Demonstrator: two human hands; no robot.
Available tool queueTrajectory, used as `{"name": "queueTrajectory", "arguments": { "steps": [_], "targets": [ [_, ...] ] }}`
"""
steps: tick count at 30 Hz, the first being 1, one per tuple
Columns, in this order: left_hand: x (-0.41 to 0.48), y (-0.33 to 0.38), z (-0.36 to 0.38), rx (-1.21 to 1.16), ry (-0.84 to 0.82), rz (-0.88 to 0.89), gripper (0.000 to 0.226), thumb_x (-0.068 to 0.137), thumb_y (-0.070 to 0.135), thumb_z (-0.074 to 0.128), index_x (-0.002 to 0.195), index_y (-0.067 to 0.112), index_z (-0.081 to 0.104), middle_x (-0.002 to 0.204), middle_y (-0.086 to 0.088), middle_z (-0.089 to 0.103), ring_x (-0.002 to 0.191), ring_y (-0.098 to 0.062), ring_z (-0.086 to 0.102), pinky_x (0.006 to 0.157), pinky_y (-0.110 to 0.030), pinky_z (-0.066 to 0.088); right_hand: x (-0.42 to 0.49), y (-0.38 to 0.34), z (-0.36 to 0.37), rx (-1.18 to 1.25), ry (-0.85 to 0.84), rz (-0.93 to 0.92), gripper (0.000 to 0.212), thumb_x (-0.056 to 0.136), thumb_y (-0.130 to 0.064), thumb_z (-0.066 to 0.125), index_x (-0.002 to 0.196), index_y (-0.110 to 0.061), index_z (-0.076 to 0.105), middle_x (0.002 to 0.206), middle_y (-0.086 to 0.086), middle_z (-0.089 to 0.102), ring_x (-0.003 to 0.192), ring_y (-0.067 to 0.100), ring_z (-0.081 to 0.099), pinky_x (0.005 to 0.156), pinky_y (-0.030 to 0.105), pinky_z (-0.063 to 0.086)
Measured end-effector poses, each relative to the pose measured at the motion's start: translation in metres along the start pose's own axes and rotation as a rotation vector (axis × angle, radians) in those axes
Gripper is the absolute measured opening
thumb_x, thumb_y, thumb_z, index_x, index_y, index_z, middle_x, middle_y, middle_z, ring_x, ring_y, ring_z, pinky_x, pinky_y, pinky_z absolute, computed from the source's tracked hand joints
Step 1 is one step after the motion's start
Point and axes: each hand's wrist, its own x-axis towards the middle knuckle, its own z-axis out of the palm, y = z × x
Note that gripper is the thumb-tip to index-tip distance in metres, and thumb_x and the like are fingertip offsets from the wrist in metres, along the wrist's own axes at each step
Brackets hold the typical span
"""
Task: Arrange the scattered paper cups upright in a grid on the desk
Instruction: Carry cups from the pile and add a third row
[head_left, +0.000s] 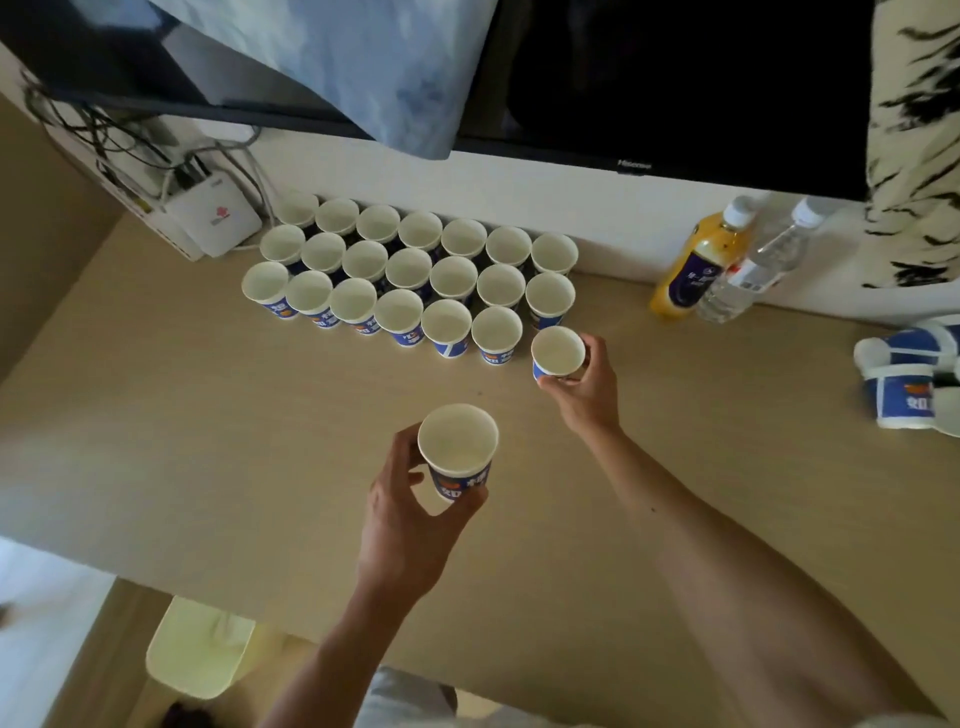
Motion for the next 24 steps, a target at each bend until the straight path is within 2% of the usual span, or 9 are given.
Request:
{"name": "queueTrajectory", "arguments": {
  "steps": [5,11,15,19,21,24],
  "targets": [
    [0.005,-0.007,-0.005,-0.001,-0.014,-0.008,0.07,0.068,0.028,0.09,0.126,0.037,0.052,0.114,0.027,0.063,0.105,-0.012,0.065,0.089,-0.045,0.056,0.008,0.0,0.009,-0.031,0.0,0.001,0.068,0.061,-0.014,0.085,0.122,-0.021,0.054,0.11,-0.005,0.066,0.097,0.016,0.064,0.083,0.049,0.058],
    [0.007,-0.013,-0.012,-0.003,0.0,-0.006,0.069,0.064,0.037,0.084,0.127,0.035,0.053,0.115,0.025,0.064,0.107,-0.009,0.064,0.089,-0.042,0.056,0.014,-0.001,0.016,-0.062,-0.012,-0.008,0.067,0.063,-0.019,0.084,0.122,-0.023,0.053,0.111,-0.002,0.067,0.097,0.021,0.067,0.084,0.047,0.058],
    [0.007,-0.018,-0.016,-0.003,-0.005,-0.029,0.071,0.068,0.026,0.09,0.127,0.036,0.053,0.114,0.027,0.063,0.105,-0.009,0.065,0.088,-0.043,0.057,0.017,-0.002,0.018,-0.07,-0.008,-0.012,0.065,0.066,-0.012,0.086,0.122,-0.02,0.054,0.11,-0.002,0.066,0.097,0.021,0.065,0.084,0.047,0.058],
    [0.007,-0.021,-0.019,-0.011,-0.009,-0.028,0.071,0.069,0.026,0.09,0.128,0.037,0.052,0.115,0.026,0.063,0.106,-0.01,0.065,0.089,-0.043,0.056,0.02,-0.002,0.02,-0.068,-0.011,0.001,0.064,0.066,-0.011,0.086,0.121,-0.019,0.053,0.11,-0.002,0.065,0.096,0.02,0.065,0.084,0.047,0.058],
    [0.007,-0.023,-0.02,-0.018,-0.009,-0.018,0.07,0.069,0.022,0.09,0.128,0.034,0.053,0.115,0.025,0.064,0.106,-0.009,0.065,0.09,-0.043,0.056,0.017,-0.001,0.02,-0.068,-0.005,0.041,0.068,0.066,-0.011,0.087,0.124,-0.015,0.05,0.112,-0.002,0.064,0.096,0.018,0.064,0.085,0.045,0.058],
    [0.008,-0.022,-0.023,-0.041,-0.004,-0.003,0.069,0.067,0.029,0.088,0.127,0.031,0.054,0.114,0.026,0.064,0.107,-0.008,0.064,0.09,-0.042,0.056,0.0,0.004,0.02,-0.042,0.048,0.122,0.084,0.064,-0.016,0.088,0.135,-0.014,0.045,0.126,0.005,0.06,0.108,0.022,0.062,0.091,0.043,0.055]
  ]
}}
